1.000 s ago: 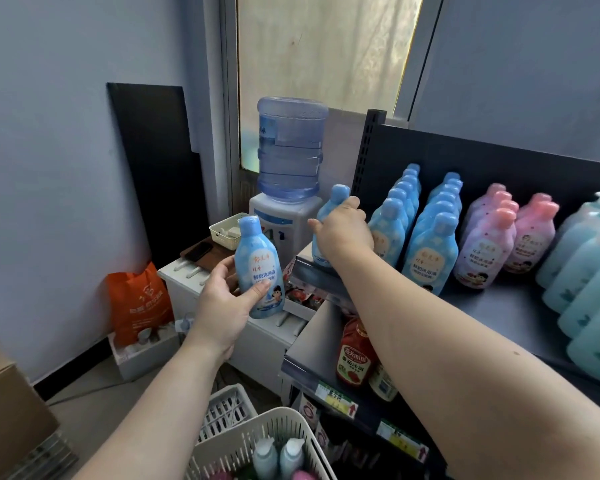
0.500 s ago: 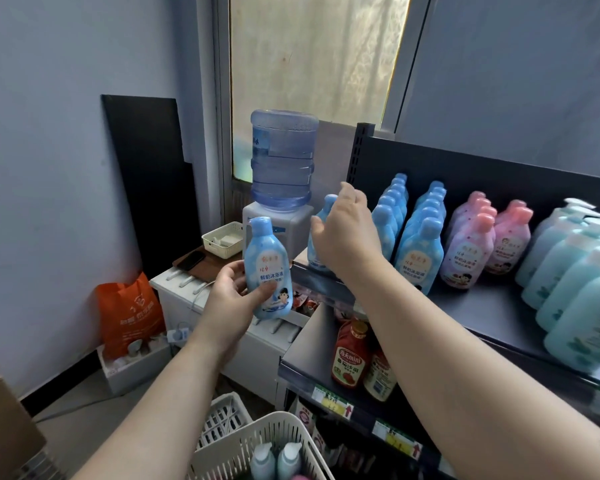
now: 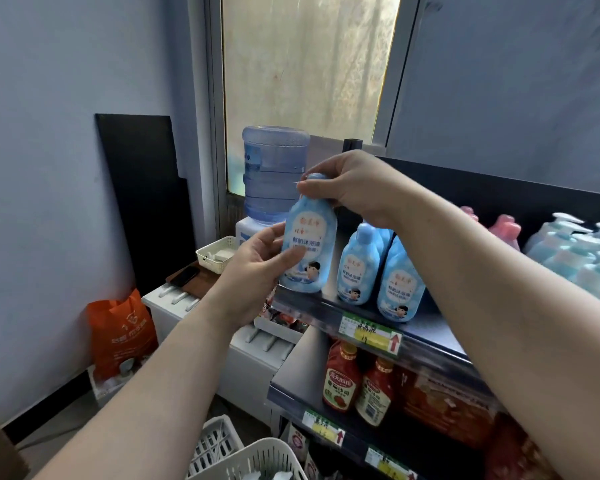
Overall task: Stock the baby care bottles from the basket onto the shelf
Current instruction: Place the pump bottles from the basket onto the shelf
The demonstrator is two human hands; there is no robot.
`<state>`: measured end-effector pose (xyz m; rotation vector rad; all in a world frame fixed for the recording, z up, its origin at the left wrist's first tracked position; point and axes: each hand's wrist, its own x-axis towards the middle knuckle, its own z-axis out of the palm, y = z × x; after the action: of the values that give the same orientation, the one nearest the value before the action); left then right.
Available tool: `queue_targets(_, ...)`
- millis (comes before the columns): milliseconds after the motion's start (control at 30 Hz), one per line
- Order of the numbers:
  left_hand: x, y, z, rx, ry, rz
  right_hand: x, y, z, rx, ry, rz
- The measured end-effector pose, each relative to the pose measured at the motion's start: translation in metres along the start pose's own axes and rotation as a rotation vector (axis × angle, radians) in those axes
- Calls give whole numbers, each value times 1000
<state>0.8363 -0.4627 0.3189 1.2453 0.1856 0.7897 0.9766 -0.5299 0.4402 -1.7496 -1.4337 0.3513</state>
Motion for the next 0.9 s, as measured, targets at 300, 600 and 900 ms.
queue_targets(300,49,-63,8,844,427,-39,53,17,-32,-67,484,-150)
queue_targets(600,73,-82,20,956,482,-30,84,78,-16,-408,334,-80)
queue_targets(900,77,-85,13,897,440,-35,90,95,-4,-700,4,55)
